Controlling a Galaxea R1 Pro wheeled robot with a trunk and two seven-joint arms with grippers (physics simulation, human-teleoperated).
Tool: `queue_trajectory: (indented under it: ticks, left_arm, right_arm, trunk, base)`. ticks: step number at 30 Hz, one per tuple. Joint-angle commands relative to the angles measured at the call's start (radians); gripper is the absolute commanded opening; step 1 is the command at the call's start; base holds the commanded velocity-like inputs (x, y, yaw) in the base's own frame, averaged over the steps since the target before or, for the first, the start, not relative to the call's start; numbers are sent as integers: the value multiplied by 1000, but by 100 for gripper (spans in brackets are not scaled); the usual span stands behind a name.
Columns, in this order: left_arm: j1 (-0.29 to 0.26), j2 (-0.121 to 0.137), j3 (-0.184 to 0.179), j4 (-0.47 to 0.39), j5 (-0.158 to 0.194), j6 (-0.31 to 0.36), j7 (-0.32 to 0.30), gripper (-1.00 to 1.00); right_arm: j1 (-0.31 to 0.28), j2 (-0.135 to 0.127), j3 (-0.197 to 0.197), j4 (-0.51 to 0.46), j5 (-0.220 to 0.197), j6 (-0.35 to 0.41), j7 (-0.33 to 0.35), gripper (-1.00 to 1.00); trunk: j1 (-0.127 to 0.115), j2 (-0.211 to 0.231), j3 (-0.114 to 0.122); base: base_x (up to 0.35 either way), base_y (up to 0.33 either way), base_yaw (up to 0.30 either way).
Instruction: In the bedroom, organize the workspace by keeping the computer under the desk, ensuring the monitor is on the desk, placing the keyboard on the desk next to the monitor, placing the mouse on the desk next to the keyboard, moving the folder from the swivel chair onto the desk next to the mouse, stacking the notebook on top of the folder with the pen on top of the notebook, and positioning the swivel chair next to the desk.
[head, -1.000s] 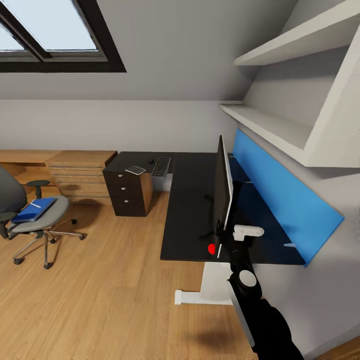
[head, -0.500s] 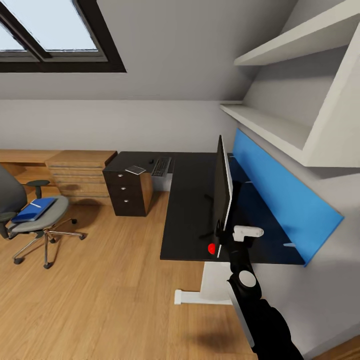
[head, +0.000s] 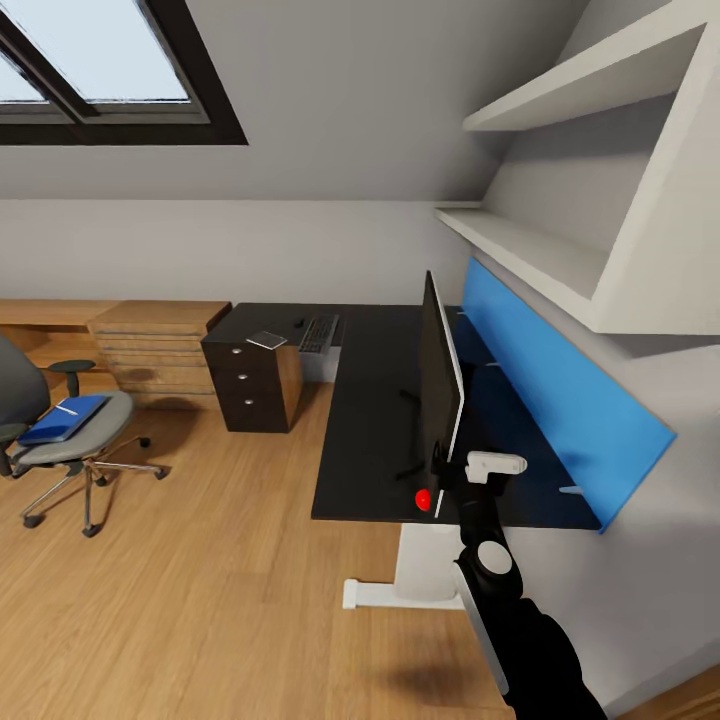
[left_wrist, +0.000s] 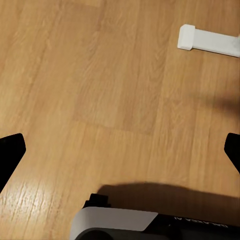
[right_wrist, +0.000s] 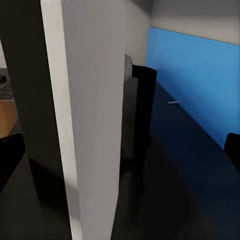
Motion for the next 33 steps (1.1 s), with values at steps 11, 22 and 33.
queue_trajectory:
  ticks: [11,22,33]
  left_arm:
    - [-1,0,9,0,-7,-2,-1,100]
    - [-1,1,9,1,-7,-2,-1,100]
    - [-1,1,9,1,-7,-2,-1,100]
  right_arm:
    - [0,0,1,-1,10,10,-6,100]
    - [0,0,4,15,9,9,-4,100]
    - [0,0,4,18,8,-2,-1,100]
  trunk:
    - [0,-2,-2]
    - [0,-2,-2]
    - [0,-2,-2]
  base:
    - [0,-3,0]
    - [0,12,0]
    - [0,84,0]
